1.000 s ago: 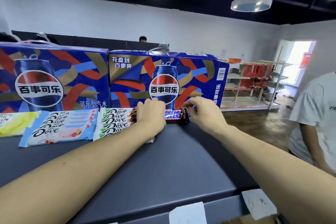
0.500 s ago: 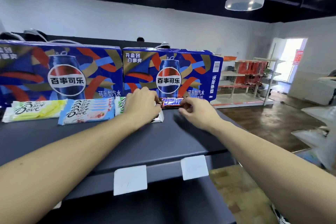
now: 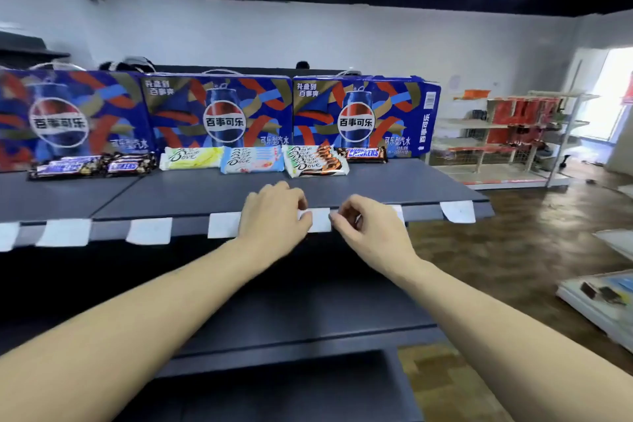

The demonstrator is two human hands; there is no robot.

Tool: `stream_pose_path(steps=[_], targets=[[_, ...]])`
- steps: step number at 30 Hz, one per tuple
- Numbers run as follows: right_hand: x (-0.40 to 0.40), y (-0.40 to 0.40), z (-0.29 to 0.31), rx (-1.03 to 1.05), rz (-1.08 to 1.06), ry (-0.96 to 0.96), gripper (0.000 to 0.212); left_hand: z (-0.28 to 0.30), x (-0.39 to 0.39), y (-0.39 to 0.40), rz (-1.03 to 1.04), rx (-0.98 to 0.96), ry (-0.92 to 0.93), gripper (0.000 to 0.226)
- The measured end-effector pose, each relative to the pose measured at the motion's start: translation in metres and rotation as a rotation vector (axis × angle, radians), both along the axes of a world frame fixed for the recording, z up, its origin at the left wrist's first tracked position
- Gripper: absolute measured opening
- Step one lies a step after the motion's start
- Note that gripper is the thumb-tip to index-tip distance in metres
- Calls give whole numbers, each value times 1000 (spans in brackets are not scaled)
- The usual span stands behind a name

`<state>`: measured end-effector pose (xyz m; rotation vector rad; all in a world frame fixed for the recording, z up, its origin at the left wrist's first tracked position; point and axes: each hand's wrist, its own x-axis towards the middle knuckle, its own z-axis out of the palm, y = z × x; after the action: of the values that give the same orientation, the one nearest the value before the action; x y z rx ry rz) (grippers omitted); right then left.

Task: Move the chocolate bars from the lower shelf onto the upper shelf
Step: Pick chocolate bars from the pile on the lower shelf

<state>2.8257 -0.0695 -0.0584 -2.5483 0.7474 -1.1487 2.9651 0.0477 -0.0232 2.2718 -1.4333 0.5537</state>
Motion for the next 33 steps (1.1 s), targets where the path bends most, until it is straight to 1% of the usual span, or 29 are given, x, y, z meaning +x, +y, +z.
stream_pose_path(steps=[6, 12, 14, 16, 20, 23, 28, 33], targets=[[1, 51, -38, 120, 84, 114, 18, -42, -9, 62, 10, 91, 41, 30], [27, 88, -66, 209, 208, 240, 26, -82, 7, 114, 70, 153, 107, 35], [53, 110, -79, 220, 276, 299, 31, -97, 24, 140, 134, 154, 152, 37], [62, 117, -85, 235, 297, 303, 39, -106, 31, 151, 146, 162, 147, 41], [110, 151, -109, 250, 391, 374, 54, -132, 66, 193, 240, 163, 227, 54], [151, 177, -128, 252, 430, 414, 61, -150, 97, 217, 298, 171, 261, 57], [222, 213, -153, 265, 447, 477, 66, -177, 155, 258, 352, 178, 311, 58], [297, 249, -172, 270, 475, 537, 65, -196, 224, 300, 395, 178, 329, 55]])
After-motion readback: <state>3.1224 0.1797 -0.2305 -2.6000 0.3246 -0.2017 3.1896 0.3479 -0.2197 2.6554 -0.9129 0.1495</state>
